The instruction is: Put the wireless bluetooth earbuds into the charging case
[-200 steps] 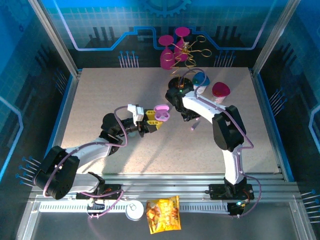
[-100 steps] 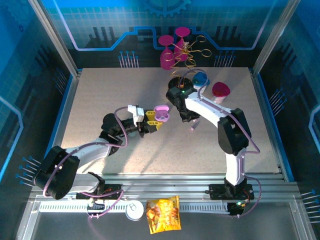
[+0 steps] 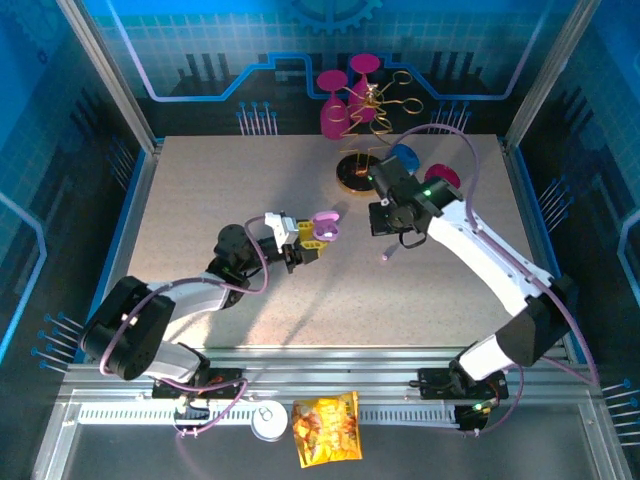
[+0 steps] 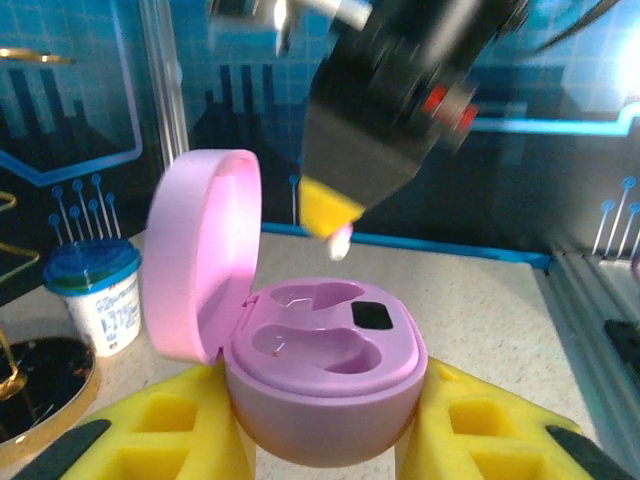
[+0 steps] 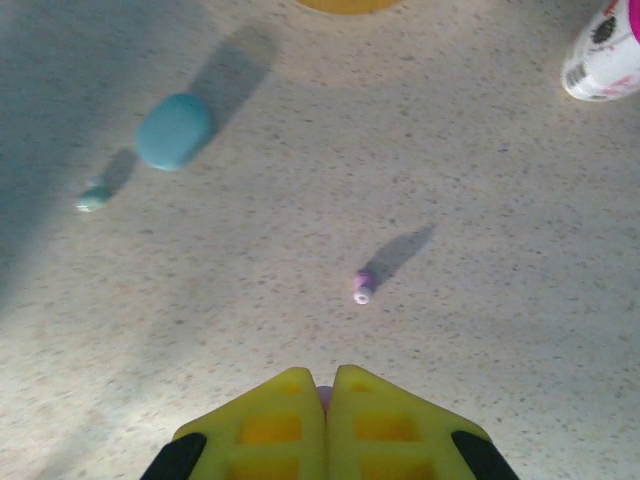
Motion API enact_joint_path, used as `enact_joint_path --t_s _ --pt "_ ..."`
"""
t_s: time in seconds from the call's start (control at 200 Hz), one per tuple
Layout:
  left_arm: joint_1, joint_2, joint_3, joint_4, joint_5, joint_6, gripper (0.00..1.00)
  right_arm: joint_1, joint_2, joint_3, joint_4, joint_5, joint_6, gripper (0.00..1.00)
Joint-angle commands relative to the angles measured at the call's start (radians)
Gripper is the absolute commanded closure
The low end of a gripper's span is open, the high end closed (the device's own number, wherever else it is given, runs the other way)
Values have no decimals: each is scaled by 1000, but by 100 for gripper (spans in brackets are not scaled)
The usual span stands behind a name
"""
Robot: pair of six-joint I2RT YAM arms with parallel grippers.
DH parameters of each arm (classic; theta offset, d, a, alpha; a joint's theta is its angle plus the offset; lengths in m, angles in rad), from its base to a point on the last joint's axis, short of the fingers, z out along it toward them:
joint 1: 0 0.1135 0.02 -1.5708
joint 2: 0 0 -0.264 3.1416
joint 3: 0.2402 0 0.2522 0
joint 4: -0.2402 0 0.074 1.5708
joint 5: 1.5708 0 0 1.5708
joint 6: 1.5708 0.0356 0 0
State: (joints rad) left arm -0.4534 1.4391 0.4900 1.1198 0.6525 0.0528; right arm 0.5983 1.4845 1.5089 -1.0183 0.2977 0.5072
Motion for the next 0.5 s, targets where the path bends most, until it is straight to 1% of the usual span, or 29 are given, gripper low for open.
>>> enact_joint_path --t_s 0.0,0.07,0.145,0.38,0.495 --pt "6 33 25 28 -33 58 79 2 -73 -13 57 -137 -15 100" --pt "4 46 34 26 -38 72 79 9 -93 -13 91 -190 -10 100" --pt "0 54 42 5 -43 93 79 27 -98 -7 124 -219 -4 100" --pt "-48 17 64 -149 -85 205 79 107 -16 87 137 -184 -23 100" --pt "-60 -3 70 -200 -90 228 79 137 33 128 137 -177 -35 100"
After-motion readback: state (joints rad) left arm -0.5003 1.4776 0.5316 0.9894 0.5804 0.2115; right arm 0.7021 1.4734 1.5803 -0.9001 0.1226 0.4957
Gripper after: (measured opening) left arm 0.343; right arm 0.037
